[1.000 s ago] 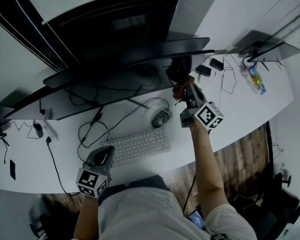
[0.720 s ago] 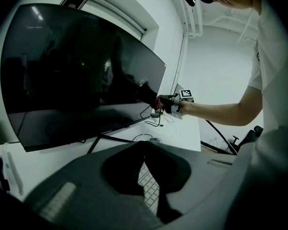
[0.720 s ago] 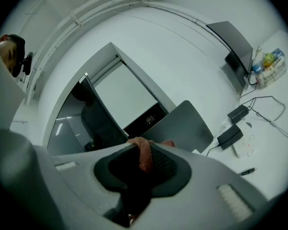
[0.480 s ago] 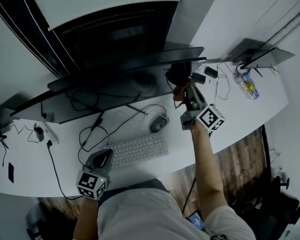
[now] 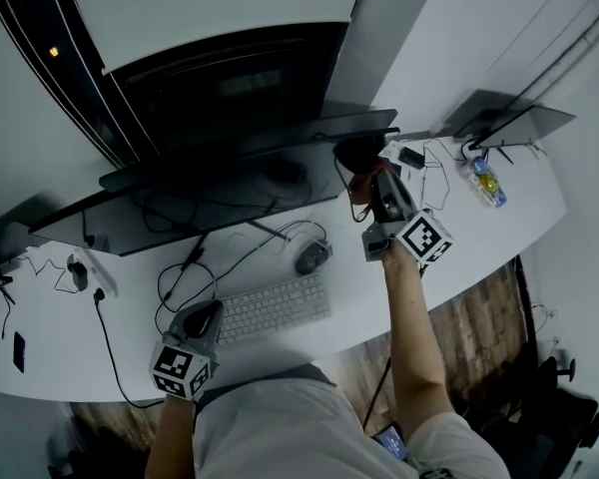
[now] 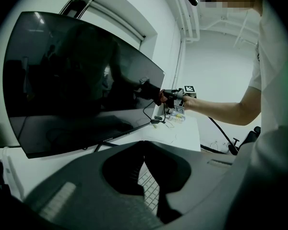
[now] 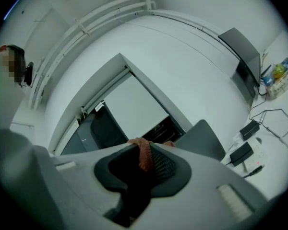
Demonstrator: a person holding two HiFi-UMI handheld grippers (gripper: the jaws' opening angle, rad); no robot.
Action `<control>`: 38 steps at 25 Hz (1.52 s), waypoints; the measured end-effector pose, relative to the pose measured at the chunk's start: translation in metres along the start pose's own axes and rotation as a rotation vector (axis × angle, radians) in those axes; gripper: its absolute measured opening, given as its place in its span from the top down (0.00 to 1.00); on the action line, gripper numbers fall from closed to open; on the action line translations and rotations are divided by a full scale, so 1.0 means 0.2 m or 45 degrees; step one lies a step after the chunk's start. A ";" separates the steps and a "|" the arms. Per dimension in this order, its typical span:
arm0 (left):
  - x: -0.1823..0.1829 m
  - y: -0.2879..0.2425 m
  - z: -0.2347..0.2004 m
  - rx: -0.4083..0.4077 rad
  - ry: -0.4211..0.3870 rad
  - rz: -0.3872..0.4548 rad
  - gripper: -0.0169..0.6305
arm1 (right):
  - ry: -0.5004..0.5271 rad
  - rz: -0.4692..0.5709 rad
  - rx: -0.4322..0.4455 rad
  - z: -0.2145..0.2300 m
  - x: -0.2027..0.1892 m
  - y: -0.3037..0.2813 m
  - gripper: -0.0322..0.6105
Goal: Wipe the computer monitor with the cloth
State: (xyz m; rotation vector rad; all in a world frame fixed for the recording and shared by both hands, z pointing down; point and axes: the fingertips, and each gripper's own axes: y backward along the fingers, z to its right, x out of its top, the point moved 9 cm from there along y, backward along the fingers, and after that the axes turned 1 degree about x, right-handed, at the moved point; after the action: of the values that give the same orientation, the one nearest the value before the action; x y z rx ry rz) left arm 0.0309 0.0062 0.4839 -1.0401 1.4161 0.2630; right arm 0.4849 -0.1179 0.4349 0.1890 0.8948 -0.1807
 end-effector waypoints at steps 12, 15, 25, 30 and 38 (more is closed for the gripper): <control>0.07 -0.01 0.03 -0.022 -0.013 0.066 0.96 | 0.076 0.073 0.072 -0.19 0.23 0.00 0.84; 0.08 -0.01 0.04 -0.026 -0.017 0.078 0.96 | 0.094 0.085 0.075 -0.23 0.28 0.01 0.84; 0.10 0.03 0.02 -0.039 -0.021 0.111 0.96 | 0.164 0.136 0.102 -0.36 0.40 0.01 0.84; 0.11 0.06 0.00 -0.055 -0.030 0.121 0.96 | 0.182 0.154 0.090 -0.41 0.42 0.02 0.84; 0.12 0.09 -0.05 -0.084 -0.038 0.135 0.96 | 0.192 0.181 0.052 -0.47 0.45 0.06 0.84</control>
State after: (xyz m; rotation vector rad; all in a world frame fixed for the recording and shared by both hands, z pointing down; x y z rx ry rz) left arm 0.0163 0.0000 0.4564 -1.0122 1.4457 0.4029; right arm 0.4711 -0.0912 0.3074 0.3061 1.0244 -0.0524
